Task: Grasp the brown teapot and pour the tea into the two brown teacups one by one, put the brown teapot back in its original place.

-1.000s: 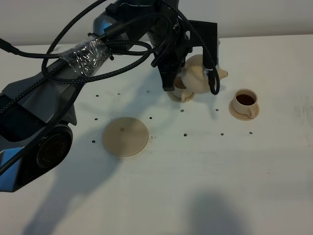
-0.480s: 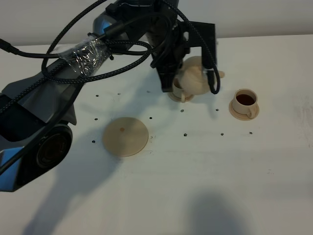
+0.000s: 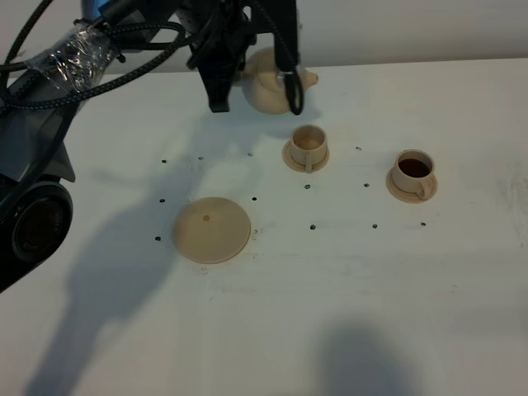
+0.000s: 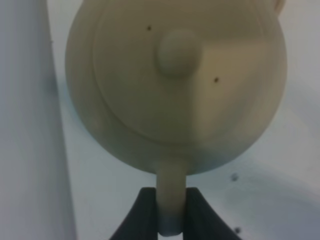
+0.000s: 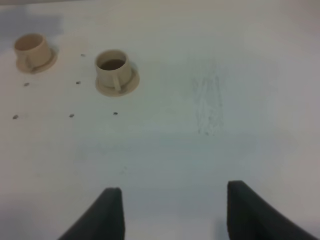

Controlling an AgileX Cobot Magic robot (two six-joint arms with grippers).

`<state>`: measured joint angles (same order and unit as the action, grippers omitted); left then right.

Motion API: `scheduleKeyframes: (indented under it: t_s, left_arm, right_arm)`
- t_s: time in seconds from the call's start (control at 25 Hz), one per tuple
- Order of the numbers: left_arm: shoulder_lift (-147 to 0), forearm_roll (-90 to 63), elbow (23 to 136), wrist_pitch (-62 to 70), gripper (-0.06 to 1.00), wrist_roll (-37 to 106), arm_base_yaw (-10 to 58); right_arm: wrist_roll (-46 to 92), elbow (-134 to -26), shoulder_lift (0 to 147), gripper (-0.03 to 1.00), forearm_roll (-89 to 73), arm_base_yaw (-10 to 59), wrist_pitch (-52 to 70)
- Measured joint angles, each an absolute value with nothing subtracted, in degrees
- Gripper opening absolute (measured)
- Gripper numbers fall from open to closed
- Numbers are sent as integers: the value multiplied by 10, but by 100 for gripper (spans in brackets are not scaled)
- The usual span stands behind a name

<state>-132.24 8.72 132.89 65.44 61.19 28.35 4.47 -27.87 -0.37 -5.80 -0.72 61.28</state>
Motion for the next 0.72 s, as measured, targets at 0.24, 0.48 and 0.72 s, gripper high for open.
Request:
scheduleKeyframes:
  t_s: [0.24, 0.48, 0.72]
  left_arm:
    - [-1342, 92, 1329, 626, 16, 649, 276]
    - [-1357, 102, 1329, 626, 16, 655, 262]
    - [-1367, 113, 1329, 612, 16, 680, 250]
  right_arm:
    - [45, -279, -4, 45, -58, -7, 613]
    - [45, -279, -4, 45, -58, -7, 613]
    - [45, -279, -4, 45, -58, -7, 613]
